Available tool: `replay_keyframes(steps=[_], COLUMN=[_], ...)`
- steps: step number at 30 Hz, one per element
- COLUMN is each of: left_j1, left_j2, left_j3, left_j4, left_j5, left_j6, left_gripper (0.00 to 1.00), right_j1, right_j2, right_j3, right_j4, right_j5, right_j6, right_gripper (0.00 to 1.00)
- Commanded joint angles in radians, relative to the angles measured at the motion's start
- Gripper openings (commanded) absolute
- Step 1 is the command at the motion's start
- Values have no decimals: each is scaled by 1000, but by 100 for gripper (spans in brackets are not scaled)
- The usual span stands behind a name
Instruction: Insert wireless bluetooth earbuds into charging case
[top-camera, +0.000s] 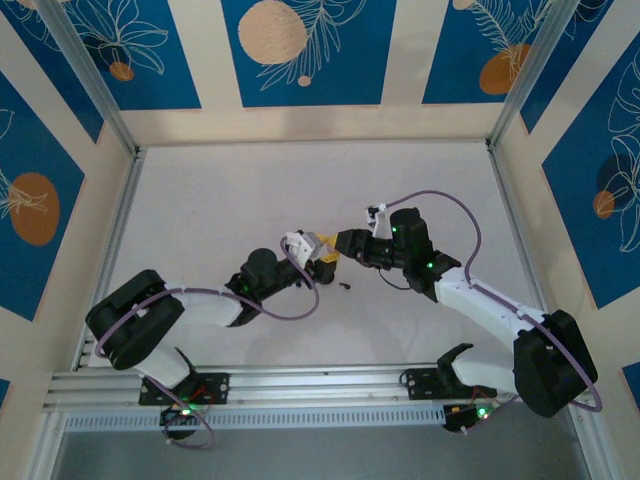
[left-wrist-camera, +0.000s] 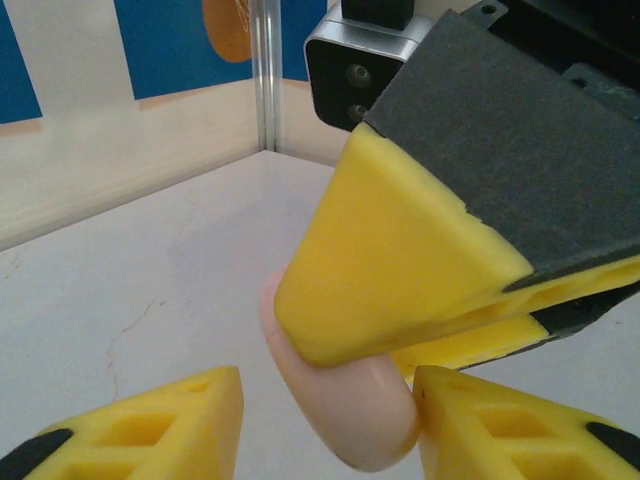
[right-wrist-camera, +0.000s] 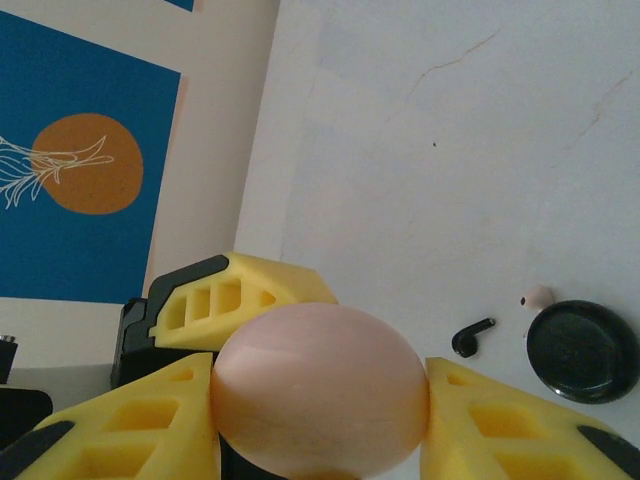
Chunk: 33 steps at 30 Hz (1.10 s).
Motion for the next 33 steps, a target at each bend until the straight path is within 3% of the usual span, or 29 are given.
replay_keyframes(steps=[1,12,18,25,33], left_j1=[-12,-9,-4,28,100], left_j2=[3,-33,-62,-84,-132], left_j3=[22,1,6,-10,-26], left_j4=[63,68,4,-6,-24], left_j5=[-5,7,28,80,264], left_j6=[-25,-10,1,-8,-33], left_gripper=[42,20,8,3,2], right_j1=[12,17,17,15,-21], right_j2=[-18,-30,-58,-96,-183], right_j3=[-16,-20,-30,-25,-18], right_j4=[16,28,36,24,-9], right_j5=[6,10,29,29,-2], right_j6=[9,-25,-68,-150,-336], right_gripper=[43,44,53,71,74])
